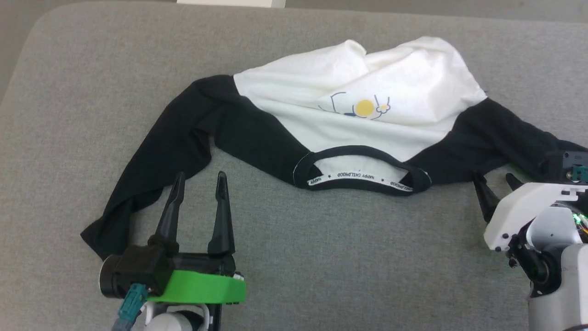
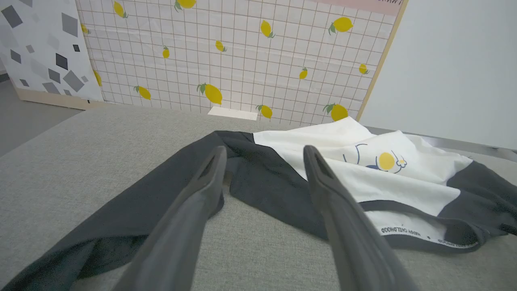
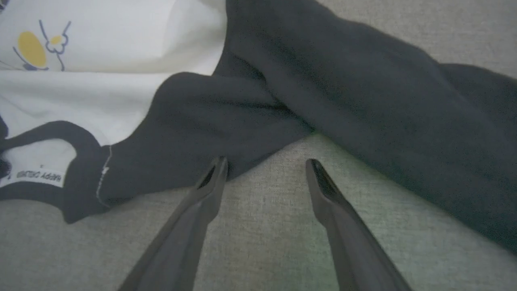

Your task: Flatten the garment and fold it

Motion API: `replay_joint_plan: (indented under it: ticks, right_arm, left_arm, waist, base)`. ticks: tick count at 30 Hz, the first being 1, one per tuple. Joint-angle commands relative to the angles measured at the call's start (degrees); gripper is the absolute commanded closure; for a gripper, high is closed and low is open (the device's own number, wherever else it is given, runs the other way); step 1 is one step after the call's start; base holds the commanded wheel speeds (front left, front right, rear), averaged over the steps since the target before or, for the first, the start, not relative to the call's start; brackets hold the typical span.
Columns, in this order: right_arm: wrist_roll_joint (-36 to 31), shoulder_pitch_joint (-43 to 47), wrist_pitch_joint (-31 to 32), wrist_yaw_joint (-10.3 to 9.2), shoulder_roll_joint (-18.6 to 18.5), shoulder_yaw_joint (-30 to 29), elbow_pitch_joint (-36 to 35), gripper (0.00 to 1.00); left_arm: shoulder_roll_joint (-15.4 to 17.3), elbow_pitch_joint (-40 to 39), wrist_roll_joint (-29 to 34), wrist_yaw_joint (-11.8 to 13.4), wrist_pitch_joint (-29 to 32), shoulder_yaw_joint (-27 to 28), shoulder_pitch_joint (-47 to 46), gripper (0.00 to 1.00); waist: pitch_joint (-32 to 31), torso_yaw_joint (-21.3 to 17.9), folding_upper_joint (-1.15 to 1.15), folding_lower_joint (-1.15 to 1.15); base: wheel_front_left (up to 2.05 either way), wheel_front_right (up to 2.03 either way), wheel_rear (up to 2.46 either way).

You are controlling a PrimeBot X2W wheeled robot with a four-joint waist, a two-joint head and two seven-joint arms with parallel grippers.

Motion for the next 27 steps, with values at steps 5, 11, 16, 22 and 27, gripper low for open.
replay_joint_plan:
  ticks: [5, 11, 16, 22, 27]
  right_arm:
    - [0.78, -2.79, -0.22, -0.08, 0.0, -0.77, 3.68, 0.0]
    - [0.09, -5.2, -0.4, -0.08, 0.0, -0.95, 6.86, 0.0]
    - [-2.59, -8.51, -2.62, -0.08, 0.0, -1.5, 11.16, 1.0]
    - [-2.06, -8.34, -7.8, -0.08, 0.0, -2.03, 11.64, 1.0]
    - [0.26, -4.58, -9.8, -0.08, 0.0, -2.6, 8.75, 1.0]
  left_arm:
    - [-1.62, 1.1, 1.83, -2.11, -0.27, 1.01, -1.62, 0.0]
    - [-3.32, 1.98, 2.78, -3.81, -0.27, 1.5, -1.92, 0.0]
    - [-4.67, 3.48, 3.78, -5.51, -0.27, 1.76, -2.56, 0.0]
    - [-4.74, 5.11, 5.14, -6.8, -0.27, 1.88, -3.1, 0.0]
    - [-1.88, 8.38, 5.91, -9.36, 2.76, 0.59, -4.09, 0.0]
  waist:
    - [2.15, 2.14, 0.0, 0.0]
    - [3.23, 3.4, 0.0, 0.0]
    - [3.84, 4.42, 0.0, 0.0]
    - [1.87, 4.14, 0.0, 0.0]
    - [-0.43, 2.96, 0.0, 0.0]
  base:
    - [0.0, 0.0, 0.0]
    - [0.0, 0.0, 0.0]
    - [0.0, 0.0, 0.0]
    - [0.0, 0.0, 0.0]
    - [0.0, 0.0, 0.0]
